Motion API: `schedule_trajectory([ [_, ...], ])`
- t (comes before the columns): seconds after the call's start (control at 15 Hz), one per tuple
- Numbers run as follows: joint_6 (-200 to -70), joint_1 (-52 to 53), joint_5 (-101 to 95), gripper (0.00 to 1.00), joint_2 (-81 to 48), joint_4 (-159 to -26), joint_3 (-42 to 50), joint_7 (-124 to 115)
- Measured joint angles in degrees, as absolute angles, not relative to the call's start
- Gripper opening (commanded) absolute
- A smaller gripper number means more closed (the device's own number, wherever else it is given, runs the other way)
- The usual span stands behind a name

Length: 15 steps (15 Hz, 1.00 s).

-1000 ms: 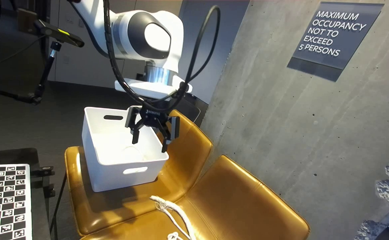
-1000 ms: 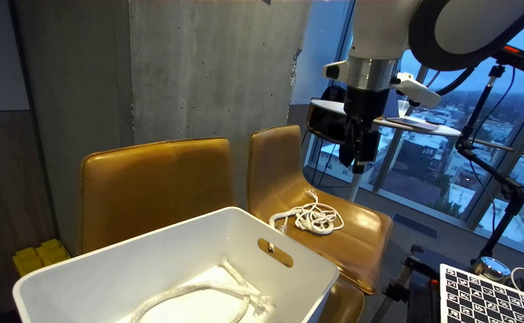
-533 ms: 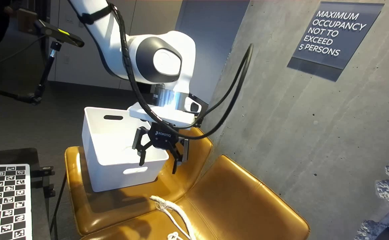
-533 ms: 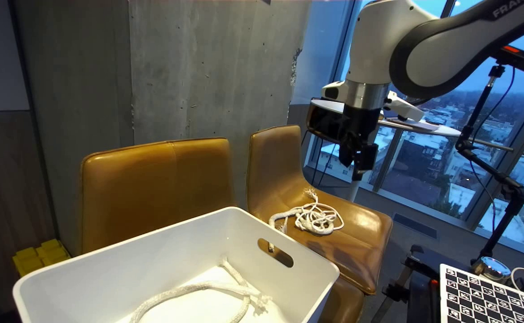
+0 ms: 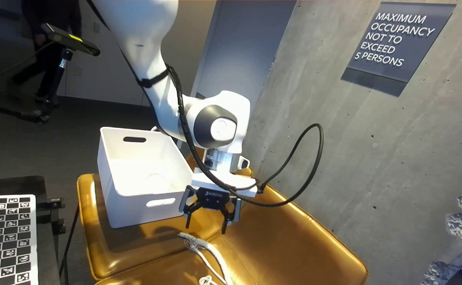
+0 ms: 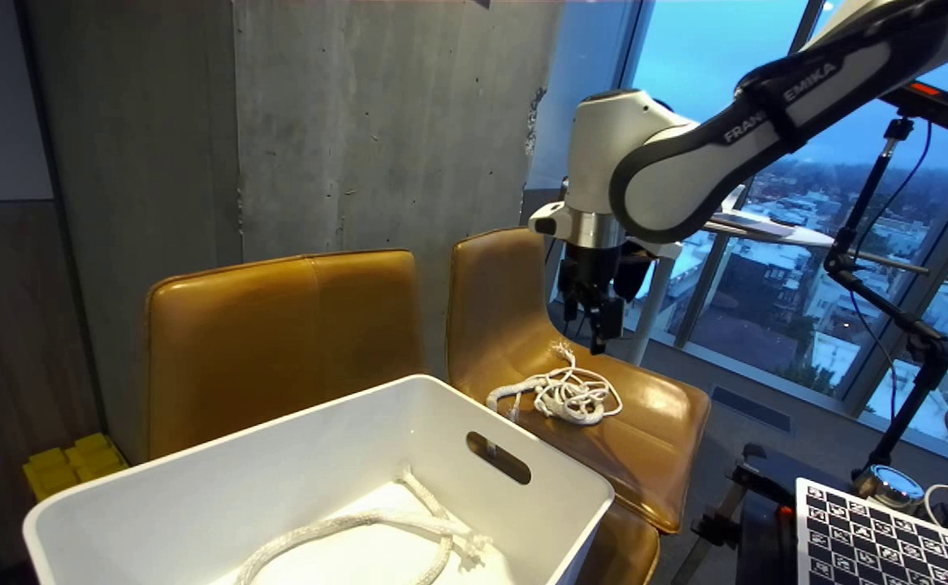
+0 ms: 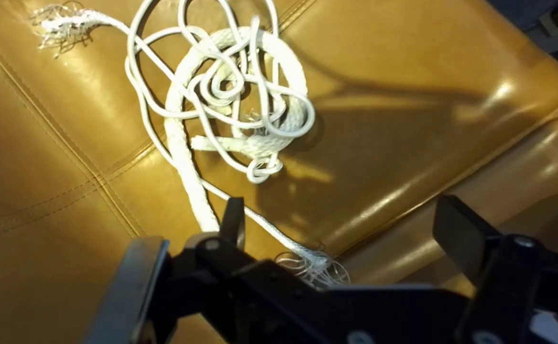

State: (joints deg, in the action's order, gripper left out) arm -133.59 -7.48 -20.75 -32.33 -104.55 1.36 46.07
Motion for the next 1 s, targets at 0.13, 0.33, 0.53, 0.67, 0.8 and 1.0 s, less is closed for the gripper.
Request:
schedule_trajectory([
  [0.13,-133.59,-7.54,-20.79,1.0,-37.6,-98.65,1.36,48.12],
  [0.33,-133.61,-7.53,-21.39,1.0,-45.45,-90.02,1.42,50.47],
  [0.53,-133.91,-7.25,-23.34,1.0,-52.65,-82.03,1.87,52.12],
  [0.67,-134.38,-6.95,-24.54,1.0,-56.84,-77.53,2.25,52.94],
  [0.8,-135.29,-6.65,-25.49,1.0,-60.53,-73.77,2.5,53.79],
  [1.0,-137.1,-5.94,-25.97,1.0,-64.87,-69.5,2.65,54.62],
])
